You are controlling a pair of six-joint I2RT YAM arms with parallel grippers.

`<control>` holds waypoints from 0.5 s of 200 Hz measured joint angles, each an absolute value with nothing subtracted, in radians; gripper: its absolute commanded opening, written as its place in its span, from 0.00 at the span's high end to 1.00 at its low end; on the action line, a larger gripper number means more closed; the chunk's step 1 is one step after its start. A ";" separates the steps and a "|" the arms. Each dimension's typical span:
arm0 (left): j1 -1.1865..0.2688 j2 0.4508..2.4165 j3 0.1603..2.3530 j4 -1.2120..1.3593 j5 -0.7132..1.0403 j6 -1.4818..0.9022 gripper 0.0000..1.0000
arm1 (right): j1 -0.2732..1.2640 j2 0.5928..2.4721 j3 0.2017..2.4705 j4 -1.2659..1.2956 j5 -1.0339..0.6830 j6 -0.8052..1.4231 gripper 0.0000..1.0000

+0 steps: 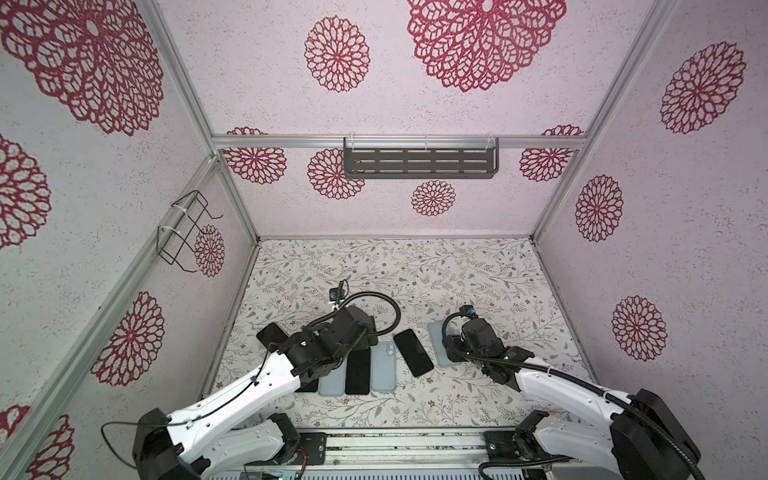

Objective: Take the phone out of the phone case

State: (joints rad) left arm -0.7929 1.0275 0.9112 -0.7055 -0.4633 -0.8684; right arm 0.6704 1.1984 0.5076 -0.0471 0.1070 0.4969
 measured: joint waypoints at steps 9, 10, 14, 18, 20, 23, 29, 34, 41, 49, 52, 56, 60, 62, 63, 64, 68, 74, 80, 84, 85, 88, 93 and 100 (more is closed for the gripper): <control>-0.760 0.997 0.909 -0.727 -0.464 -0.857 0.03 | 0.671 1.243 0.514 -0.039 0.097 0.493 0.69; -0.755 0.992 0.908 -0.730 -0.464 -0.855 0.03 | 0.671 1.246 0.514 -0.038 0.097 0.493 0.69; -0.741 0.981 0.907 -0.739 -0.465 -0.850 0.03 | 0.672 1.267 0.515 -0.033 0.093 0.489 0.70; -0.727 0.968 0.907 -0.750 -0.466 -0.844 0.03 | 0.671 1.283 0.515 -0.030 0.091 0.489 0.71; -0.720 0.962 0.906 -0.756 -0.466 -0.841 0.03 | 0.672 1.291 0.515 -0.029 0.091 0.488 0.71; -0.712 0.955 0.906 -0.764 -0.466 -0.838 0.03 | 0.672 1.301 0.515 -0.028 0.089 0.489 0.71; -0.694 0.941 0.906 -0.779 -0.466 -0.832 0.03 | 0.673 1.320 0.514 -0.027 0.089 0.489 0.72; -0.681 0.930 0.906 -0.791 -0.465 -0.826 0.03 | 0.675 1.333 0.514 -0.026 0.089 0.489 0.72; -0.665 0.918 0.906 -0.803 -0.464 -0.819 0.03 | 0.680 1.345 0.514 -0.024 0.089 0.490 0.72; -0.646 0.907 0.906 -0.815 -0.461 -0.812 0.03 | 0.686 1.356 0.514 -0.020 0.089 0.490 0.72; -0.638 0.902 0.906 -0.821 -0.461 -0.810 0.03 | 0.689 1.359 0.514 -0.019 0.089 0.490 0.72; -0.630 0.898 0.906 -0.826 -0.460 -0.807 0.03 | 0.695 1.362 0.514 -0.015 0.092 0.490 0.72; -0.621 0.896 0.906 -0.831 -0.460 -0.804 0.03 | 0.701 1.363 0.514 -0.012 0.092 0.491 0.72; -0.616 0.894 0.906 -0.835 -0.459 -0.803 0.03 | 0.704 1.364 0.514 -0.009 0.092 0.491 0.72; -0.613 0.893 0.906 -0.837 -0.459 -0.801 0.03 | 0.706 1.365 0.514 -0.008 0.092 0.491 0.72; -0.611 0.892 0.906 -0.837 -0.459 -0.801 0.03 | 0.706 1.365 0.514 -0.008 0.092 0.491 0.72; -0.601 0.891 0.906 -0.842 -0.458 -0.797 0.03 | 0.715 1.368 0.514 -0.003 0.090 0.493 0.72; -0.588 0.889 0.906 -0.848 -0.458 -0.794 0.03 | 0.730 1.374 0.515 0.007 0.090 0.496 0.72; -0.575 0.888 0.906 -0.853 -0.458 -0.791 0.03 | 0.745 1.382 0.518 0.015 0.089 0.498 0.72; -0.566 0.888 0.906 -0.857 -0.456 -0.788 0.03 | 0.754 1.387 0.521 0.023 0.090 0.499 0.73; -0.565 0.888 0.906 -0.857 -0.456 -0.788 0.03 | 0.757 1.389 0.521 0.026 0.089 0.499 0.73; -0.558 0.888 0.906 -0.859 -0.456 -0.785 0.03 | 0.763 1.394 0.524 0.031 0.089 0.501 0.74; -0.547 0.887 0.906 -0.860 -0.455 -0.783 0.03 | 0.773 1.402 0.527 0.039 0.088 0.504 0.74; -0.530 0.885 0.906 -0.861 -0.454 -0.778 0.03 | 0.788 1.412 0.531 0.051 0.088 0.509 0.74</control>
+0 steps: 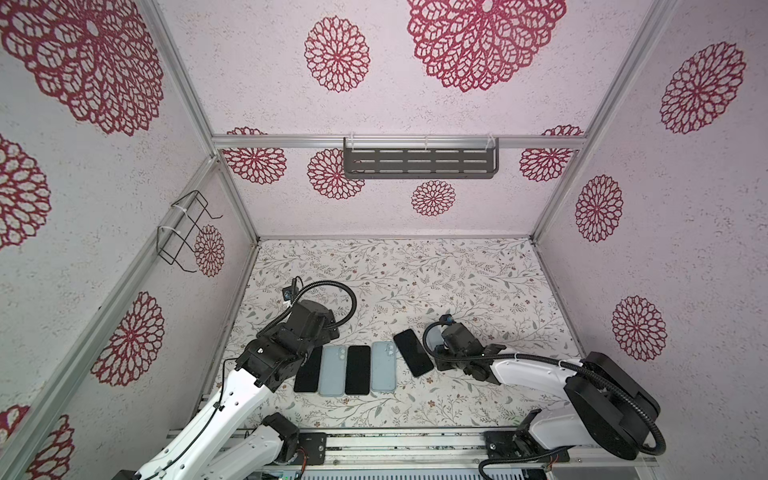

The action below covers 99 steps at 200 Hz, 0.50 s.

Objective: Take the phone out of the phone case

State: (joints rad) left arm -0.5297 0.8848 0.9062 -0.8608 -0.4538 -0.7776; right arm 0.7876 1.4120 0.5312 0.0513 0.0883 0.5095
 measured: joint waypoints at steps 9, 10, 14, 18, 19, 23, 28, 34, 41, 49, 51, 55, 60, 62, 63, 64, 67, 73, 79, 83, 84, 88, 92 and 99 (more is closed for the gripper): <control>-0.509 0.882 0.906 -0.862 -0.453 -0.773 0.03 | 0.805 1.420 0.533 0.067 0.088 0.519 0.74; -0.506 0.881 0.906 -0.863 -0.453 -0.772 0.03 | 0.806 1.421 0.533 0.068 0.088 0.521 0.74; -0.498 0.879 0.906 -0.863 -0.453 -0.770 0.03 | 0.816 1.424 0.533 0.075 0.088 0.526 0.74; -0.488 0.878 0.906 -0.865 -0.452 -0.767 0.03 | 0.824 1.426 0.533 0.080 0.088 0.531 0.74; -0.487 0.877 0.906 -0.865 -0.452 -0.767 0.03 | 0.826 1.426 0.533 0.081 0.088 0.533 0.74; -0.477 0.876 0.906 -0.867 -0.450 -0.764 0.03 | 0.834 1.427 0.533 0.085 0.087 0.537 0.74; -0.464 0.875 0.906 -0.869 -0.449 -0.760 0.03 | 0.843 1.428 0.533 0.087 0.086 0.544 0.74; -0.451 0.875 0.907 -0.871 -0.448 -0.756 0.03 | 0.855 1.428 0.533 0.088 0.084 0.553 0.74; -0.436 0.876 0.907 -0.873 -0.447 -0.751 0.03 | 0.869 1.428 0.533 0.090 0.082 0.566 0.74; -0.421 0.877 0.907 -0.876 -0.445 -0.747 0.03 | 0.882 1.428 0.533 0.091 0.082 0.578 0.73; -0.418 0.877 0.907 -0.876 -0.444 -0.746 0.03 | 0.886 1.428 0.533 0.091 0.082 0.580 0.73; -0.411 0.878 0.907 -0.876 -0.443 -0.743 0.03 | 0.892 1.428 0.533 0.091 0.083 0.586 0.73; -0.402 0.878 0.907 -0.875 -0.442 -0.740 0.03 | 0.900 1.428 0.533 0.091 0.084 0.592 0.72; -0.398 0.880 0.907 -0.875 -0.442 -0.739 0.03 | 0.902 1.427 0.533 0.091 0.085 0.595 0.72; -0.395 0.880 0.907 -0.875 -0.442 -0.738 0.03 | 0.903 1.427 0.533 0.091 0.086 0.595 0.72; -0.394 0.881 0.907 -0.875 -0.442 -0.737 0.03 | 0.904 1.427 0.533 0.091 0.087 0.595 0.71; -0.389 0.883 0.907 -0.875 -0.442 -0.735 0.03 | 0.906 1.427 0.533 0.091 0.088 0.598 0.71; -0.378 0.889 0.906 -0.873 -0.442 -0.731 0.03 | 0.910 1.427 0.533 0.091 0.093 0.604 0.69; -0.365 0.898 0.906 -0.872 -0.442 -0.727 0.03 | 0.911 1.426 0.533 0.089 0.098 0.607 0.65; -0.357 0.906 0.906 -0.871 -0.442 -0.725 0.03 | 0.912 1.425 0.533 0.088 0.103 0.613 0.62; -0.355 0.909 0.906 -0.871 -0.441 -0.725 0.03 | 0.912 1.424 0.533 0.087 0.104 0.610 0.61; -0.347 0.918 0.905 -0.870 -0.442 -0.723 0.03 | 0.913 1.422 0.533 0.084 0.106 0.620 0.57; -0.338 0.929 0.905 -0.868 -0.443 -0.720 0.03 | 0.914 1.418 0.533 0.079 0.110 0.617 0.54; -0.326 0.947 0.902 -0.865 -0.447 -0.716 0.03 | 0.915 1.408 0.534 0.072 0.109 0.626 0.49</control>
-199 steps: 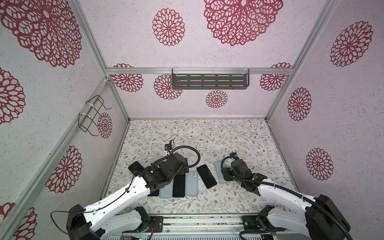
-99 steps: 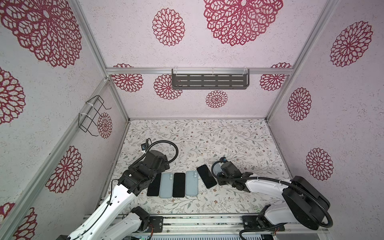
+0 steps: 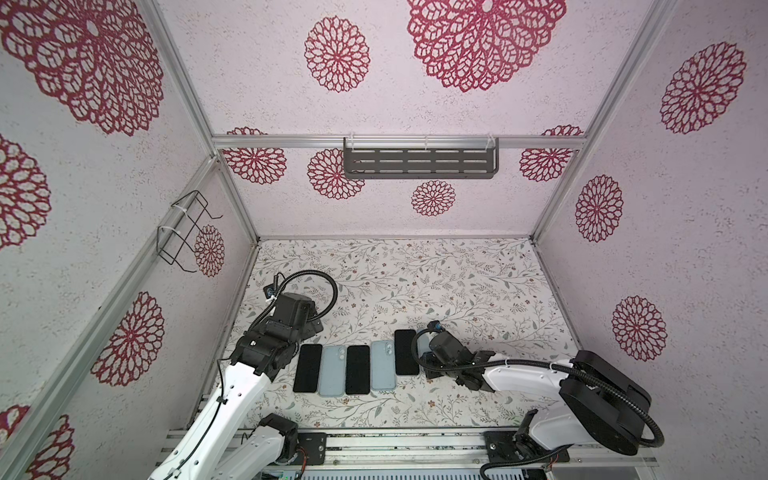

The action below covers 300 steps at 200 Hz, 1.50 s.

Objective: Take the phone out of the phone case

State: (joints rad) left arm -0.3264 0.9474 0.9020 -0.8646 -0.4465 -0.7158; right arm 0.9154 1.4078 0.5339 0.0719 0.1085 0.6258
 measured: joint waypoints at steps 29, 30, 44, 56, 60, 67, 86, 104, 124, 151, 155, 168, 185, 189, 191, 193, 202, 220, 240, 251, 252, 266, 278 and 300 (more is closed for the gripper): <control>-0.290 1.039 0.899 -0.862 -0.467 -0.701 0.03 | 0.931 1.294 0.533 -0.001 0.130 0.644 0.32; -0.289 1.041 0.899 -0.862 -0.468 -0.701 0.03 | 0.931 1.290 0.533 -0.002 0.131 0.643 0.32; -0.274 1.076 0.899 -0.859 -0.483 -0.691 0.03 | 0.932 1.195 0.533 -0.041 0.151 0.643 0.27; -0.253 1.109 0.899 -0.857 -0.497 -0.680 0.03 | 0.932 1.112 0.534 -0.069 0.165 0.643 0.23; -0.245 1.122 0.899 -0.857 -0.505 -0.675 0.03 | 0.932 1.087 0.534 -0.078 0.170 0.639 0.23; -0.230 1.147 0.899 -0.855 -0.511 -0.669 0.03 | 0.932 1.045 0.535 -0.094 0.180 0.637 0.22; -0.174 1.237 0.913 -0.855 -0.515 -0.647 0.03 | 0.923 0.973 0.554 -0.139 0.188 0.621 0.22; -0.125 1.326 0.922 -0.850 -0.505 -0.628 0.03 | 0.910 0.958 0.578 -0.153 0.186 0.606 0.21; -0.089 1.401 0.923 -0.846 -0.462 -0.596 0.03 | 0.888 0.974 0.594 -0.150 0.168 0.582 0.21; -0.063 1.496 0.928 -0.848 -0.426 -0.595 0.03 | 0.841 1.028 0.598 -0.120 0.105 0.554 0.21; -0.059 1.504 0.925 -0.846 -0.418 -0.595 0.03 | 0.833 1.038 0.598 -0.115 0.094 0.549 0.21; -0.034 1.513 0.903 -0.821 -0.382 -0.601 0.03 | 0.809 1.066 0.600 -0.099 0.062 0.534 0.21; 0.017 1.512 0.868 -0.797 -0.328 -0.605 0.03 | 0.788 1.097 0.614 -0.090 0.027 0.514 0.21; 0.028 1.512 0.862 -0.793 -0.315 -0.606 0.03 | 0.784 1.104 0.618 -0.087 0.020 0.512 0.21; 0.032 1.512 0.860 -0.790 -0.311 -0.606 0.03 | 0.783 1.106 0.620 -0.085 0.016 0.509 0.21; 0.037 1.512 0.858 -0.788 -0.304 -0.606 0.03 | 0.781 1.109 0.623 -0.084 0.012 0.506 0.21; 0.060 1.512 0.850 -0.775 -0.274 -0.607 0.03 | 0.778 1.119 0.633 -0.073 -0.004 0.496 0.21; 0.105 1.512 0.833 -0.736 -0.211 -0.613 0.03 | 0.775 1.140 0.651 -0.050 -0.032 0.485 0.21; 0.150 1.512 0.818 -0.701 -0.150 -0.616 0.03 | 0.775 1.188 0.678 -0.016 -0.067 0.474 0.21; 0.174 1.512 0.812 -0.684 -0.118 -0.618 0.03 | 0.775 1.225 0.696 0.003 -0.088 0.470 0.21; 0.176 1.512 0.812 -0.683 -0.116 -0.619 0.03 | 0.775 1.227 0.697 0.004 -0.089 0.470 0.21; 0.207 1.514 0.805 -0.658 -0.075 -0.622 0.03 | 0.775 1.273 0.720 0.024 -0.115 0.469 0.21; 0.230 1.520 0.803 -0.641 -0.047 -0.625 0.03 | 0.775 1.313 0.746 0.036 -0.136 0.469 0.21; 0.266 1.539 0.802 -0.606 0.016 -0.633 0.01 | 0.775 1.393 0.813 0.059 -0.172 0.465 0.21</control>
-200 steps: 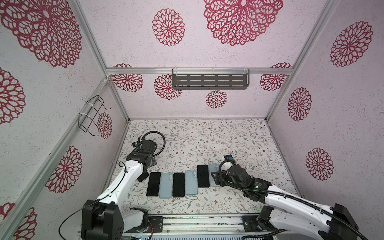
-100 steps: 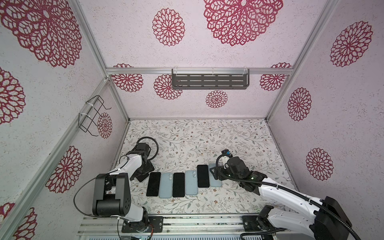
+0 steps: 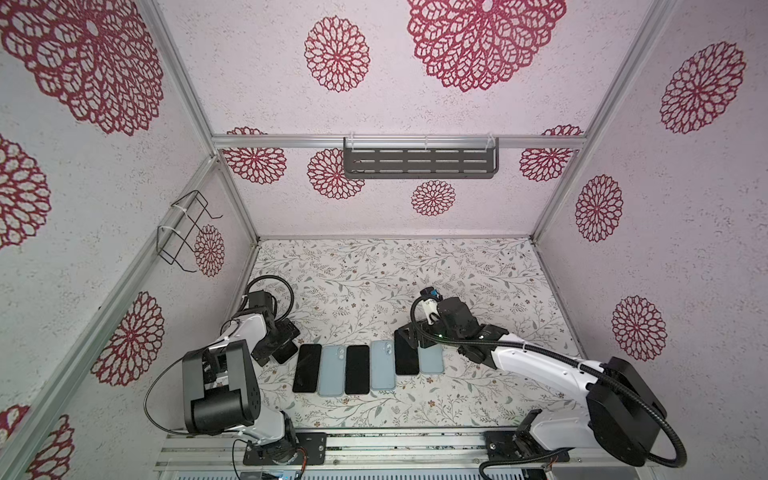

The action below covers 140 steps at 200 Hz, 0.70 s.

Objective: Take the phone out of the phone case

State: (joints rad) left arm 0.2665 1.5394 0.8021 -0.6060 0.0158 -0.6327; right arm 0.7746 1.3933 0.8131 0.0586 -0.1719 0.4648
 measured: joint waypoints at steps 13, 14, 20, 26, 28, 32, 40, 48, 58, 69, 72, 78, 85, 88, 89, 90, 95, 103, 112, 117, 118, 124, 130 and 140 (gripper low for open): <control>0.286 1.545 0.804 -0.590 0.041 -0.638 0.01 | 0.775 1.444 0.859 0.071 -0.197 0.463 0.21; 0.287 1.544 0.804 -0.588 0.042 -0.638 0.01 | 0.775 1.447 0.862 0.072 -0.198 0.463 0.21; 0.295 1.545 0.804 -0.585 0.051 -0.640 0.01 | 0.775 1.473 0.887 0.080 -0.212 0.463 0.21; 0.302 1.545 0.805 -0.582 0.059 -0.641 0.03 | 0.775 1.497 0.910 0.086 -0.221 0.463 0.21; 0.304 1.545 0.805 -0.580 0.060 -0.642 0.03 | 0.775 1.507 0.918 0.088 -0.224 0.463 0.21; 0.307 1.546 0.805 -0.578 0.064 -0.641 0.04 | 0.776 1.522 0.934 0.092 -0.232 0.464 0.21; 0.313 1.547 0.805 -0.576 0.068 -0.643 0.08 | 0.776 1.559 0.967 0.101 -0.246 0.464 0.21; 0.318 1.551 0.807 -0.574 0.072 -0.645 0.11 | 0.776 1.592 0.997 0.112 -0.265 0.465 0.21; 0.323 1.558 0.812 -0.572 0.075 -0.645 0.13 | 0.778 1.640 1.032 0.134 -0.294 0.472 0.21; 0.326 1.568 0.821 -0.573 0.075 -0.645 0.15 | 0.779 1.690 1.069 0.153 -0.320 0.482 0.21; 0.326 1.571 0.824 -0.573 0.075 -0.644 0.16 | 0.780 1.703 1.079 0.159 -0.328 0.486 0.21; 0.326 1.576 0.829 -0.577 0.072 -0.643 0.17 | 0.781 1.733 1.102 0.167 -0.344 0.492 0.21; 0.326 1.583 0.835 -0.582 0.071 -0.643 0.18 | 0.783 1.765 1.126 0.175 -0.359 0.499 0.21; 0.326 1.584 0.836 -0.583 0.069 -0.643 0.19 | 0.783 1.782 1.139 0.178 -0.365 0.500 0.21; 0.326 1.586 0.838 -0.585 0.068 -0.643 0.19 | 0.784 1.785 1.141 0.178 -0.368 0.501 0.21; 0.326 1.586 0.838 -0.585 0.068 -0.643 0.19 | 0.784 1.788 1.143 0.178 -0.370 0.501 0.21; 0.326 1.591 0.842 -0.589 0.066 -0.644 0.20 | 0.786 1.813 1.163 0.183 -0.378 0.507 0.21; 0.326 1.597 0.848 -0.596 0.061 -0.644 0.22 | 0.789 1.845 1.192 0.183 -0.395 0.510 0.20; 0.326 1.604 0.853 -0.602 0.057 -0.641 0.23 | 0.791 1.880 1.227 0.182 -0.410 0.516 0.21; 0.325 1.607 0.857 -0.606 0.054 -0.641 0.23 | 0.793 1.901 1.249 0.182 -0.422 0.517 0.21; 0.325 1.608 0.857 -0.606 0.054 -0.641 0.23 | 0.793 1.903 1.252 0.181 -0.424 0.517 0.20; 0.325 1.612 0.862 -0.612 0.052 -0.640 0.23 | 0.794 1.927 1.279 0.181 -0.435 0.519 0.21; 0.325 1.618 0.868 -0.617 0.049 -0.640 0.25 | 0.796 1.950 1.306 0.181 -0.450 0.520 0.20; 0.323 1.627 0.879 -0.630 0.046 -0.639 0.25 | 0.798 1.980 1.343 0.182 -0.464 0.524 0.20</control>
